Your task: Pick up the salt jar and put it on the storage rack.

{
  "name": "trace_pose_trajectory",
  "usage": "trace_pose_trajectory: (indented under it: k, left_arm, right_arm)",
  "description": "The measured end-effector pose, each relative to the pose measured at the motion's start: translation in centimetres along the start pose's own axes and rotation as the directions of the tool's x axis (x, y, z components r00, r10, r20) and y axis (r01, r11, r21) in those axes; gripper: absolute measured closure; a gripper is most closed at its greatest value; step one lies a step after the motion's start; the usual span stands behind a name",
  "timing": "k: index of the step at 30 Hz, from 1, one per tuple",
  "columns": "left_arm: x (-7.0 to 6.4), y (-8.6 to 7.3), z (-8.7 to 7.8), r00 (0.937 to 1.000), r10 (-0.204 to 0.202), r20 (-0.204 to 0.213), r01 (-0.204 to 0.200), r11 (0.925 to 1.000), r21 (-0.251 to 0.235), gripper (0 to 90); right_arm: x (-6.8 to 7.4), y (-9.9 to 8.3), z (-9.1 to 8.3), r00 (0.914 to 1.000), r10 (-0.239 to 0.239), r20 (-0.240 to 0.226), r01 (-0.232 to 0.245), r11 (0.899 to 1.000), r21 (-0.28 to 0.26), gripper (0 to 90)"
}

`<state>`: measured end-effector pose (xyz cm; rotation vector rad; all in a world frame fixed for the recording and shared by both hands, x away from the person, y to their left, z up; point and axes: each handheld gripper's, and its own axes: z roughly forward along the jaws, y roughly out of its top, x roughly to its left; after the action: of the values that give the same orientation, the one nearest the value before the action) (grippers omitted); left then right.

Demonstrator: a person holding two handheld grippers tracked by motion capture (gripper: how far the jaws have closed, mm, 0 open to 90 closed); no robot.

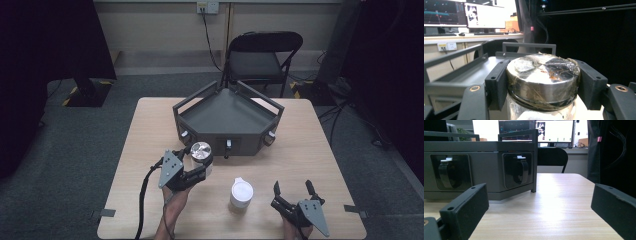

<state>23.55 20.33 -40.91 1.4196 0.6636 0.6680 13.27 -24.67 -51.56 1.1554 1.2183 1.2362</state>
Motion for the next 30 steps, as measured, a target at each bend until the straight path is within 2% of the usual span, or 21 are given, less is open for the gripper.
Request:
trace_pose_trajectory:
  k: [9,16,20,25,28,30]
  left_arm:
    - [1.1,1.7,1.2,0.9997,-0.001,0.026,0.001,0.9999,-0.011,34.6]
    - [0.8,3.0,3.0,1.0,-0.004,-0.001,0.004,0.9997,-0.024,34.6]
    - [0.2,3.8,4.3,0.9989,0.022,-0.042,-0.022,0.9997,-0.005,34.6]
    - [-0.1,4.6,6.0,0.994,0.018,-0.108,-0.018,0.9998,0.006,34.6]
    - [-0.5,5.0,6.9,0.9891,0.035,-0.143,-0.032,0.9992,0.023,34.6]
    - [-0.7,5.2,7.3,0.9873,0.047,-0.151,-0.043,0.9986,0.031,34.6]
  right_arm:
    - [0.0,0.0,0.0,1.0,0.0,0.0,0.0,1.0,0.0,0.0]
    - [0.0,0.0,0.0,1.0,-0.001,0.002,0.001,1.0,-0.001,0.0]
    - [0.0,0.0,-0.1,1.0,-0.002,0.0,0.002,1.0,-0.003,0.0]
    - [0.0,0.0,-0.1,1.0,-0.002,-0.001,0.002,1.0,-0.003,0.0]
    - [0.0,0.0,-0.1,1.0,-0.001,-0.001,0.001,1.0,-0.002,0.0]
    - [0.0,0.0,-0.1,1.0,-0.002,-0.001,0.002,1.0,-0.003,0.0]
